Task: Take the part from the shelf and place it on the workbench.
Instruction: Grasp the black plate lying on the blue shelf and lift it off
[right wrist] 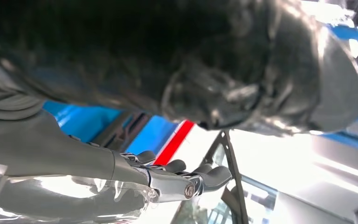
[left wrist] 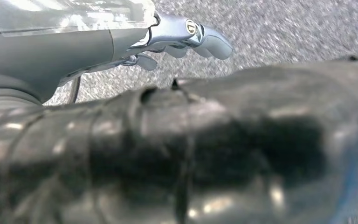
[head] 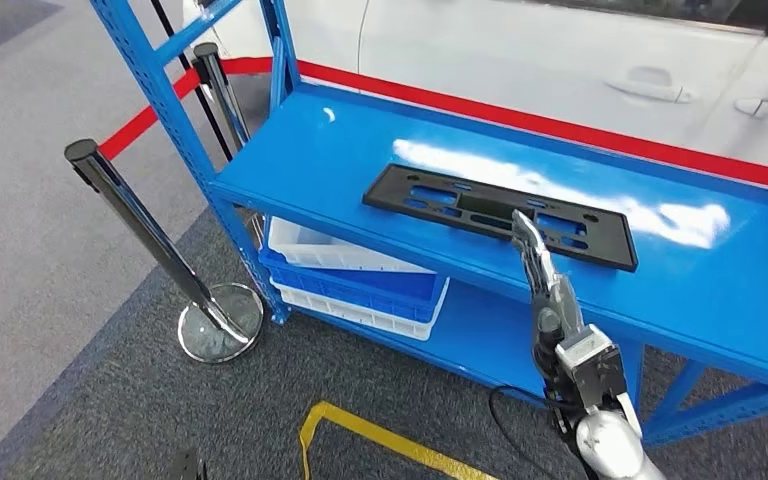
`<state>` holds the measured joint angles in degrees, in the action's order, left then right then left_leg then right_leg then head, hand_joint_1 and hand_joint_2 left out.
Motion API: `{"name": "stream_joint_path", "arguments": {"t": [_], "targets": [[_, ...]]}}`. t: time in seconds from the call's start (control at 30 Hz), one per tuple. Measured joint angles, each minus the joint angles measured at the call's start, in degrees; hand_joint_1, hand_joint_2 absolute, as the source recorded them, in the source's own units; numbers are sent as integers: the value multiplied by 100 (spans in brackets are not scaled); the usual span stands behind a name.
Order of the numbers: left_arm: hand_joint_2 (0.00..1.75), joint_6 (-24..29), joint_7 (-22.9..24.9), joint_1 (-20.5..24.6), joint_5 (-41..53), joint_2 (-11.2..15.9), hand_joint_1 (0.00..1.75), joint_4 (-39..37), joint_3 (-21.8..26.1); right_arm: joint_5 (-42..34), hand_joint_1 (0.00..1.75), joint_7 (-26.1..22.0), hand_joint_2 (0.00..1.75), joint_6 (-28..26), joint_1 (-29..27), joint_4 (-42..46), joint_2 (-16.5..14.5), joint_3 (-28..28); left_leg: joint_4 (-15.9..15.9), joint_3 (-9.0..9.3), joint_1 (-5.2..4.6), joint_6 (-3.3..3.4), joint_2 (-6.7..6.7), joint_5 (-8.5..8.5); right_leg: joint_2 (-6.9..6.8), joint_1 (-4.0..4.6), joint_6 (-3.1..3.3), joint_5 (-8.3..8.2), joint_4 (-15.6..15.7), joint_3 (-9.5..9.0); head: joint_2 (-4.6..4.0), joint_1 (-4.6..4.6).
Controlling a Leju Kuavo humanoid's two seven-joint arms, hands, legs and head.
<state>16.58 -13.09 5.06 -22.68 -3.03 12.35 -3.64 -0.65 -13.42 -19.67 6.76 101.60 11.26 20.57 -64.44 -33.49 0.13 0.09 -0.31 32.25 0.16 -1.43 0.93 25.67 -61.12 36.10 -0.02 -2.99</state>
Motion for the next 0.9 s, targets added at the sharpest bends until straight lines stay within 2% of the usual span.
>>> {"name": "stream_joint_path", "arguments": {"t": [0.07,0.1,0.13,0.17,0.23,0.27,0.3,0.37,0.43,0.47,0.5,0.57,0.6,0.63,0.67,0.7,0.77,0.83,0.9], "targets": [[0,-1,3,-1,2,-6,0,0,-3,7,0,2,0,21,16,1,-1,3,-677,-383,25,-46,3,267,-5,2,27,19,1,-15,0,-9],[0,-1,4,-8,1,-8,0,0,-3,11,0,5,0,27,18,1,-1,5,-912,-543,34,-57,3,321,-3,5,34,28,1,-23,0,-9],[0,-1,4,-15,0,-8,0,0,-3,16,0,9,0,31,17,1,-1,7,-987,-631,38,-60,3,284,0,7,38,37,1,-33,0,-10],[0,-1,4,-19,-1,-7,0,0,-3,20,0,13,0,32,17,1,-1,8,-846,-616,39,-50,3,137,4,9,37,46,1,-48,0,-10],[0,-1,4,-17,1,-3,0,0,-4,23,0,18,0,31,20,1,-1,9,-160,-380,29,8,3,-304,10,13,24,65,6,-89,0,-9],[0,-1,4,-11,1,1,0,0,-5,23,0,19,0,31,21,1,-2,9,160,-263,10,48,3,-418,11,15,10,69,11,-104,0,-7],[0,-1,4,-6,2,3,0,0,-5,23,0,20,0,29,22,1,-2,10,372,-180,-12,89,0,-468,11,15,-14,72,16,-105,0,-9],[0,-1,5,-8,1,4,0,0,-5,23,0,26,0,28,23,-2,-3,13,477,-140,-51,155,-8,-458,11,12,-81,70,35,-107,0,-7],[0,-1,7,-18,-1,1,0,-1,-6,23,0,31,0,26,24,-3,-3,15,582,-77,-26,201,-4,-580,5,23,-154,93,34,-122,0,1],[0,-2,8,-16,0,-2,0,-1,-7,23,0,32,0,24,30,-3,-4,17,641,-40,-12,220,3,-613,2,30,-177,164,-48,-93,1,3],[0,-4,9,-10,0,-4,0,-2,-9,22,0,33,0,22,35,-3,-4,19,695,-9,3,239,10,-645,-1,36,-192,293,-240,-12,1,8],[0,-9,13,1,-1,-3,0,-2,-11,18,0,37,0,16,33,-10,-3,22,712,5,-8,273,16,-650,-1,32,-202,631,-880,280,1,9],[0,-12,16,1,-2,-1,0,-2,-11,15,0,39,0,14,24,-16,-3,22,705,2,-13,283,16,-645,-1,29,-211,733,-1171,418,1,8],[0,-16,19,-4,-3,0,0,-2,-12,9,0,42,0,13,16,-21,-3,23,695,2,-16,288,15,-635,-1,24,-222,740,-1316,488,1,8],[0,-21,21,-9,-4,-2,0,-2,-13,4,0,45,0,13,12,-25,-3,23,678,1,-14,284,13,-624,-2,18,-232,641,-1258,460,0,7],[0,-27,23,-13,-5,-8,0,-2,-14,-2,0,49,0,13,12,-27,-3,24,648,0,-8,274,20,-602,-17,10,-241,462,-1002,334,0,9],[0,-35,24,-20,-8,-20,0,-2,-17,-19,0,54,0,19,26,-28,-3,25,539,-17,-16,225,37,-532,-171,17,-234,185,-342,25,0,19],[0,-35,28,-33,-12,-24,0,-2,-25,-37,0,57,0,29,42,-30,-3,26,448,-44,-45,171,74,-470,-288,41,-175,142,-55,-94,1,17],[0,-34,34,-48,-14,-23,0,-2,-36,-49,0,57,0,36,47,-30,-3,26,440,-47,-60,143,135,-456,-226,53,-114,143,-60,-84,1,5]]}}
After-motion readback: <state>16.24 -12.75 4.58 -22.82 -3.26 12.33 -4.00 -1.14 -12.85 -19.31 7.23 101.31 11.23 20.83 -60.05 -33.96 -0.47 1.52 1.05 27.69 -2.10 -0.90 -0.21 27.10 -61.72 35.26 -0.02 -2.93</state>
